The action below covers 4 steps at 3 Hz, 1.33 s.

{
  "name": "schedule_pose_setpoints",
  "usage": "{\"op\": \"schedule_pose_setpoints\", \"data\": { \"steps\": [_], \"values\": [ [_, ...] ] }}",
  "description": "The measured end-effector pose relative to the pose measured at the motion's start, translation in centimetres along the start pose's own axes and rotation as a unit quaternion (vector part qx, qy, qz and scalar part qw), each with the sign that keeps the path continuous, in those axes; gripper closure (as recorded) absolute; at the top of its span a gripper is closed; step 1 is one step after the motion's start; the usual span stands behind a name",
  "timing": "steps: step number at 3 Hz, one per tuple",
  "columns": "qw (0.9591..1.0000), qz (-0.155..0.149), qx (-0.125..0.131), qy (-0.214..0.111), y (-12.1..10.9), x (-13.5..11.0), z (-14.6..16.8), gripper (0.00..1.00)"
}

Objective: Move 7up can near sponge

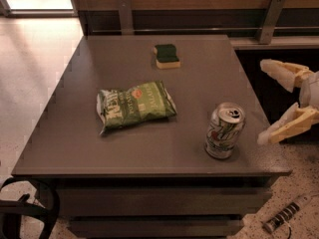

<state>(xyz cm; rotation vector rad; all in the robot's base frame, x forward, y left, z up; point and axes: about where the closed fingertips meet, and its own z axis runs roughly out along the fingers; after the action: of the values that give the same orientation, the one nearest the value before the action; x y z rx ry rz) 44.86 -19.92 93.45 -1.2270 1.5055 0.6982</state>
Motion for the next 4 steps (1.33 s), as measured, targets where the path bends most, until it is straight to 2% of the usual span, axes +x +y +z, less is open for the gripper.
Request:
{"op": "schedule_pose_setpoints", "data": {
  "steps": [1, 3, 4],
  "values": [
    [0.9993, 0.017, -0.014, -0.031, 0.2, 0.4, 1.7, 0.00],
    [0.9968, 0.058, -0.038, -0.039, 1.4, 2.5, 3.9, 0.00],
    [0.9960, 0.071, -0.034, -0.043, 2.6, 2.7, 4.2, 0.00]
  ]
}}
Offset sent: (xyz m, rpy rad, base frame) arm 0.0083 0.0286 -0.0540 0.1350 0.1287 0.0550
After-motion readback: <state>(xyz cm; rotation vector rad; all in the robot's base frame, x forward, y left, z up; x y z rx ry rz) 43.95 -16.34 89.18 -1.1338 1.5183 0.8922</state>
